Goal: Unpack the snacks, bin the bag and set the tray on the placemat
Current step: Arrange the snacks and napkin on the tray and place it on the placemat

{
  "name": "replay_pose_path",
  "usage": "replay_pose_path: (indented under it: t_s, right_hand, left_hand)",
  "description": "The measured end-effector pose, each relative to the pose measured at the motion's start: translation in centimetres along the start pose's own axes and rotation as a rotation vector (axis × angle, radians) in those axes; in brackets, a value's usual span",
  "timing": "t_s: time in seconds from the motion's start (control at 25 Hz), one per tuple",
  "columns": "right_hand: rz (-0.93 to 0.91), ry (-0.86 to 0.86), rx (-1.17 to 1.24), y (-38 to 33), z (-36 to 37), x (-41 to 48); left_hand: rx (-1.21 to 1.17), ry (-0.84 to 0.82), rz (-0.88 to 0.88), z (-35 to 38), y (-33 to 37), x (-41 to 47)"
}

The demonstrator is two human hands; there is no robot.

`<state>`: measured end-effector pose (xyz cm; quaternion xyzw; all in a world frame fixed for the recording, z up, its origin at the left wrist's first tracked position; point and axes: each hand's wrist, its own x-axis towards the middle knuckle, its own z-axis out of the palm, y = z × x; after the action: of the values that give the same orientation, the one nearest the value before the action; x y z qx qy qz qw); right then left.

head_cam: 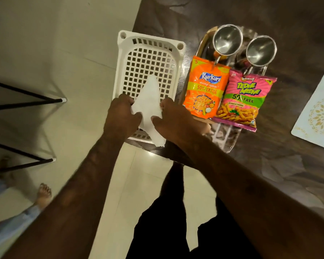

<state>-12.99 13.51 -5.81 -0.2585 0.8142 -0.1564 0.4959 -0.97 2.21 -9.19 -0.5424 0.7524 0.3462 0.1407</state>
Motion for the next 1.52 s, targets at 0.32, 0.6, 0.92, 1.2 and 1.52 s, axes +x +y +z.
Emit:
replay_pose_path:
  t_s: [0.32, 0.6, 0.92, 1.2, 1.52]
  right_hand:
    - [0.145, -0.023, 0.395, -0.6, 1.3, 1.4]
    - [0.171, -0.191, 0.794, 3.2, -3.5, -0.7]
    - [0.098, -0.293, 0.794, 12.1, -7.4, -5.0]
    - [-0.046, 0.116, 0.051, 16.2, -6.7, -6.1]
    - [-0.124, 0.290, -0.387, 13.6, -4.9, -5.5]
  left_hand:
    - [-0.223, -0.173, -0.042, -0.9, -0.2, 0.0]
    - [-0.500, -0.487, 0.008, -3.8, 2.9, -2.3]
    - [-0.721, -0.525, -0.189, 2.6, 6.6, -9.3]
    - [-0.550, -0.429, -0.330, 8.6, 7.4, -11.9]
    - [-0.423, -0.274, -0.320, 10.2, 7.4, -10.8]
